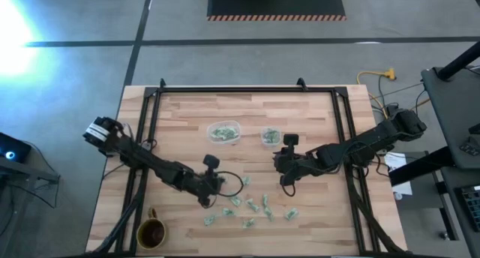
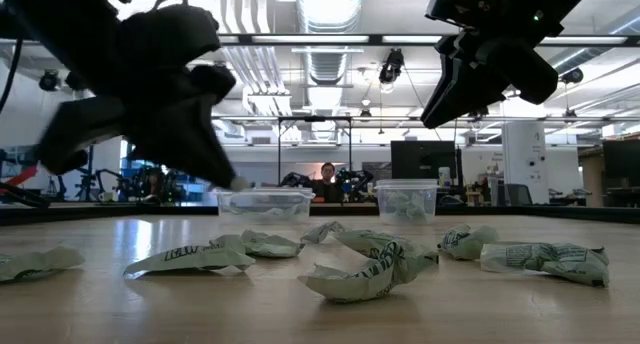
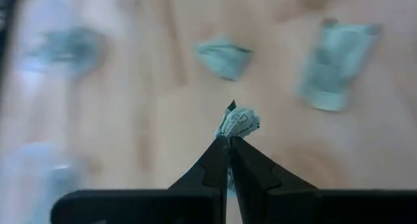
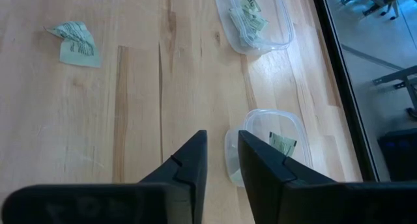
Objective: Pick and place Stevia / Truvia into bins
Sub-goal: Put the stevia packet into the transparent oval container, then put the stevia packet into the transparent square container
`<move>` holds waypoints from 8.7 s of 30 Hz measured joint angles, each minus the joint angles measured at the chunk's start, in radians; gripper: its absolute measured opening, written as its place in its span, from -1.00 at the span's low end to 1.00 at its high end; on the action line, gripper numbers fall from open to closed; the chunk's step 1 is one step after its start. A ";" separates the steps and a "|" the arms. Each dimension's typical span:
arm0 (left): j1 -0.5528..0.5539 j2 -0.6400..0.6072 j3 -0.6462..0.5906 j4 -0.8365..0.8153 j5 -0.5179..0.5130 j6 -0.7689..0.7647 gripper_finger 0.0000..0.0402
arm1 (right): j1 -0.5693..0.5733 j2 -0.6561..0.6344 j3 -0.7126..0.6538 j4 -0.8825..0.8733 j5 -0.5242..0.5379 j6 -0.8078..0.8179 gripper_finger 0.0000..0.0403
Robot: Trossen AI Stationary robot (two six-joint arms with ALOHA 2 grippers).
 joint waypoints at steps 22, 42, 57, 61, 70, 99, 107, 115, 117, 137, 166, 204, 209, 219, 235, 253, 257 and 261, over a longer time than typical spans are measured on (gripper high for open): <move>0.465 -0.094 0.003 -0.103 -0.048 0.182 -0.99 | 0.000 0.000 0.000 0.000 0.001 0.004 -0.65; 0.573 -0.094 0.001 -0.101 0.055 0.148 -0.75 | 0.000 0.000 0.000 -0.003 0.001 0.008 -0.66; 0.413 -0.180 0.022 -0.165 0.078 0.119 -0.47 | 0.000 0.000 -0.002 -0.007 0.001 0.011 -0.66; 0.317 -0.228 0.022 -0.158 0.163 0.117 -0.47 | 0.000 0.000 -0.006 -0.008 0.001 0.011 -0.68; 0.156 -0.199 0.000 -0.060 0.413 0.116 -0.47 | 0.000 0.000 -0.007 -0.008 0.001 0.012 -0.68; -0.227 -0.044 0.016 0.007 0.426 -0.142 -0.47 | 0.000 0.000 -0.008 -0.005 0.001 0.031 -0.69; -0.219 0.013 0.016 0.040 0.427 -0.143 -0.47 | 0.000 0.000 -0.008 -0.005 0.001 0.030 -0.71; -0.218 0.050 0.018 0.059 0.428 -0.143 -0.47 | 0.000 0.000 -0.008 -0.003 0.001 0.034 -0.69; -0.217 0.058 0.018 0.058 0.428 -0.144 -0.47 | 0.000 0.000 -0.008 -0.003 0.001 0.034 -0.69; -0.175 0.129 0.015 0.109 0.476 -0.221 -0.47 | -0.001 0.000 -0.008 -0.001 0.001 0.034 -0.71; -0.164 0.013 0.018 0.099 0.269 0.013 -0.99 | -0.001 0.000 -0.008 0.000 0.002 0.035 -0.71; 0.716 -0.187 -0.024 0.079 0.286 0.224 -0.99 | -0.001 0.000 -0.011 -0.003 0.002 0.027 -0.69; 0.721 -0.119 -0.023 0.081 0.320 0.224 -0.99 | -0.001 0.000 -0.012 -0.002 0.002 0.027 -0.71; 0.722 -0.078 -0.003 0.084 0.322 0.228 -0.91 | -0.001 0.000 -0.015 -0.001 0.002 0.030 -0.69; 0.708 -0.081 0.000 0.075 0.323 0.199 -0.38 | 0.000 0.000 -0.042 0.103 -0.266 0.048 -0.68; 0.623 -0.190 -0.001 -0.041 0.323 0.149 -0.37 | 0.000 0.141 -0.123 0.410 -0.684 -0.024 -0.58; 0.580 -0.260 -0.002 -0.079 0.323 0.142 -0.37 | 0.006 0.143 -0.120 0.409 -0.700 0.056 -0.57; 0.537 -0.310 -0.005 -0.084 0.323 0.142 -0.37 | 0.039 0.140 -0.123 0.402 -0.684 0.059 -0.57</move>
